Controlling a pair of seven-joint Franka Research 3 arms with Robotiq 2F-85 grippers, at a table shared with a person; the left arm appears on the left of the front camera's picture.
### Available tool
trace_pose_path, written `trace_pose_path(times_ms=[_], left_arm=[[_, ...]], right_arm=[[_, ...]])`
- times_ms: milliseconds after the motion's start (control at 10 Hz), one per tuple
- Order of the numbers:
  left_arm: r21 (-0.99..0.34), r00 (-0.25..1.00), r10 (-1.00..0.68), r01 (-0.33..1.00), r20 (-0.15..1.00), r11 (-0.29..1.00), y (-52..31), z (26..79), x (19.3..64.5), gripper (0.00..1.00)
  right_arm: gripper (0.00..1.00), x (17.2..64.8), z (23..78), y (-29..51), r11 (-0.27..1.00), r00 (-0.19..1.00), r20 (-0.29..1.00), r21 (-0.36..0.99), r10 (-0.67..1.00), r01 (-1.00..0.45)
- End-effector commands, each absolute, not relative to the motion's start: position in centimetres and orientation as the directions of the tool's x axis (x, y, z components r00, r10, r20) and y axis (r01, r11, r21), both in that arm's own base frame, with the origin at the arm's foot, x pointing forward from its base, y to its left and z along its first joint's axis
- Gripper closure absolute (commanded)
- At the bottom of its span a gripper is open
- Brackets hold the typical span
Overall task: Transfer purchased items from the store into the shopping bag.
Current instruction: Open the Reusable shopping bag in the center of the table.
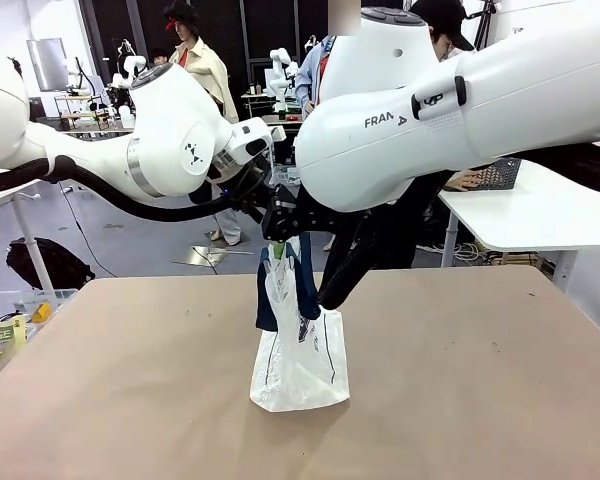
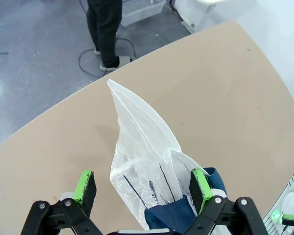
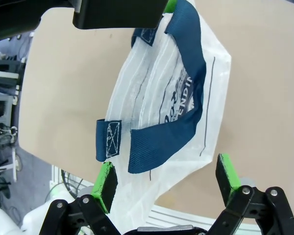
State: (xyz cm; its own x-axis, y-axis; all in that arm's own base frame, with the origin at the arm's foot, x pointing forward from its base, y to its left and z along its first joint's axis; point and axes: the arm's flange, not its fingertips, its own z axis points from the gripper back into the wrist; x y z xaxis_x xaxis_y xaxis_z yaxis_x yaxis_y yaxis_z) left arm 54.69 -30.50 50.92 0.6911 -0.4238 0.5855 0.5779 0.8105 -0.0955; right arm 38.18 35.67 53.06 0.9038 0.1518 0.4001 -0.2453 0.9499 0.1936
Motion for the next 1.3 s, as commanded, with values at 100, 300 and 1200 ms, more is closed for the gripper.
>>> trace_pose_path(times_ms=[100, 300, 1200], left_arm=[[-0.081, 0.715, -0.423, 0.554, 0.557, 0.829, -30.8, 51.3, 55.1, 0.0], [-0.086, 0.714, -0.427, 0.559, 0.555, 0.824, -31.0, 51.2, 55.0, 0.0], [-0.091, 0.721, -0.453, 0.576, 0.524, 0.812, -31.1, 50.7, 55.0, 1.0]], right_arm=[[0.0, 38.4, 52.5, 36.7, 0.965, 0.913, 0.384, 0.158, 0.135, -0.209], [0.0, 38.4, 52.3, 36.8, 0.965, 0.916, 0.378, 0.157, 0.137, -0.209], [1.0, 38.4, 51.0, 37.2, 0.969, 0.92, 0.36, 0.128, 0.155, -0.213]])
